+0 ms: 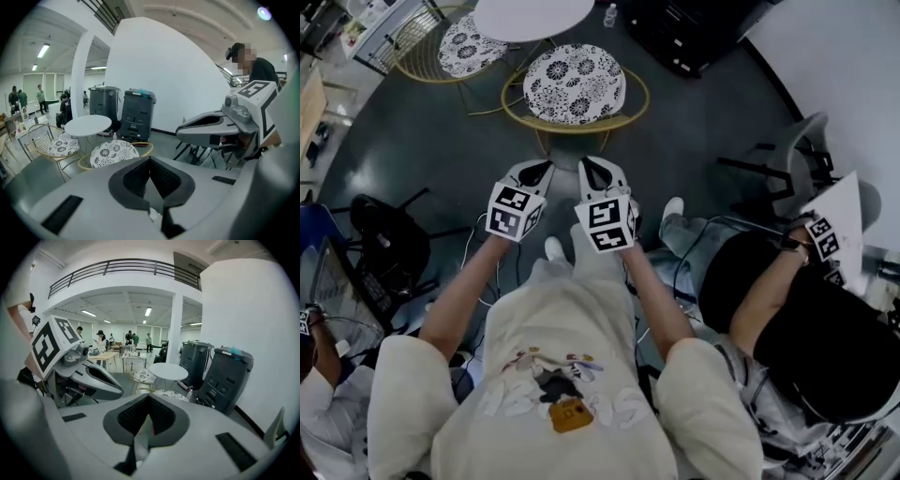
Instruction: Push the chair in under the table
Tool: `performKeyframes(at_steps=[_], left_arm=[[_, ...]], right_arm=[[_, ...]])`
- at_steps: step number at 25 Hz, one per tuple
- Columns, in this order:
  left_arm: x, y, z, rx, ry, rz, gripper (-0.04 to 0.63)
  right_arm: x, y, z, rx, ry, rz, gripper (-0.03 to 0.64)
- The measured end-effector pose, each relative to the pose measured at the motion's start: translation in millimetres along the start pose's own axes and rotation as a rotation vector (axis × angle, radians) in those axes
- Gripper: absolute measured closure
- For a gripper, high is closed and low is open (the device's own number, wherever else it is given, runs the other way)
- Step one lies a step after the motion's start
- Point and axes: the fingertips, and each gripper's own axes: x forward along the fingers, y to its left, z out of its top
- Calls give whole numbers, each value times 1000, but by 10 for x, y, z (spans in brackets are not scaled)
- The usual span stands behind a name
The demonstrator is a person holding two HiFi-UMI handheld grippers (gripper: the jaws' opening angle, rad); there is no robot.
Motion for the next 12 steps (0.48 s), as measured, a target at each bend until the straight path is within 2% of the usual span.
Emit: performKeyframes(at_steps=[12], left_arm=[[-785, -424, 196, -85, -117, 39, 586]], right_arm=[[-646, 404, 310, 152, -83, 14, 609]])
